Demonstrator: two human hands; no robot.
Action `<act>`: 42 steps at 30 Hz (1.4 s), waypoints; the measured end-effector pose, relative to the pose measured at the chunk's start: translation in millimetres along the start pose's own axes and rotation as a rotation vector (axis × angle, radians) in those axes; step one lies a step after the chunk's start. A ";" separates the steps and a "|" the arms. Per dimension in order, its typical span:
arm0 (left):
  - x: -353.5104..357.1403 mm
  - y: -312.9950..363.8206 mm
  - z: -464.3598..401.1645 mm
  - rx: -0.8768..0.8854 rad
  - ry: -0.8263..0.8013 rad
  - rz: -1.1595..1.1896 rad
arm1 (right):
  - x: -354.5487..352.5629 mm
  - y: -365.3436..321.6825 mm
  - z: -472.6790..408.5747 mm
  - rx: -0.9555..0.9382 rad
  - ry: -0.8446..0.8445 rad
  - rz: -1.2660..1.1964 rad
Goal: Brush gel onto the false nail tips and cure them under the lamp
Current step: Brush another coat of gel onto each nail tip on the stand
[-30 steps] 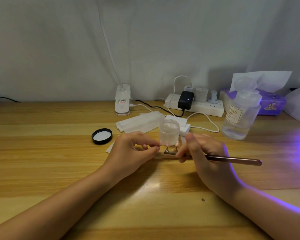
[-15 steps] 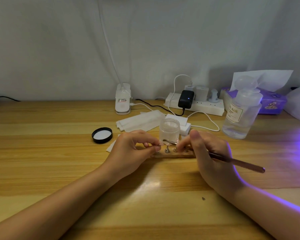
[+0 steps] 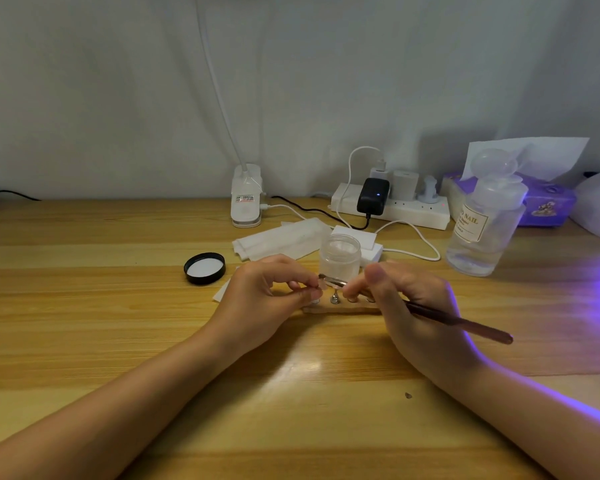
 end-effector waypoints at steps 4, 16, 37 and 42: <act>-0.1 0.7 0.7 -0.010 0.009 0.053 | -1.8 4.9 3.0 0.106 0.027 -0.123; -1.4 4.2 1.8 0.037 0.049 0.001 | -1.6 4.1 2.4 0.122 0.041 -0.141; -1.4 1.7 0.6 0.060 0.053 -0.003 | 0.3 -3.7 0.3 -0.092 0.000 0.040; -1.4 0.9 1.3 0.087 0.046 -0.005 | -3.0 3.5 0.8 0.055 0.069 -0.034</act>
Point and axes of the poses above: each hand's wrist, its own z-axis away from the middle knuckle, its own x-axis out of the palm, y = z × x, the point moved 3 cm from there along -z, towards the middle knuckle, and after that the axes turned 1 degree about x, right-handed, at the moved point
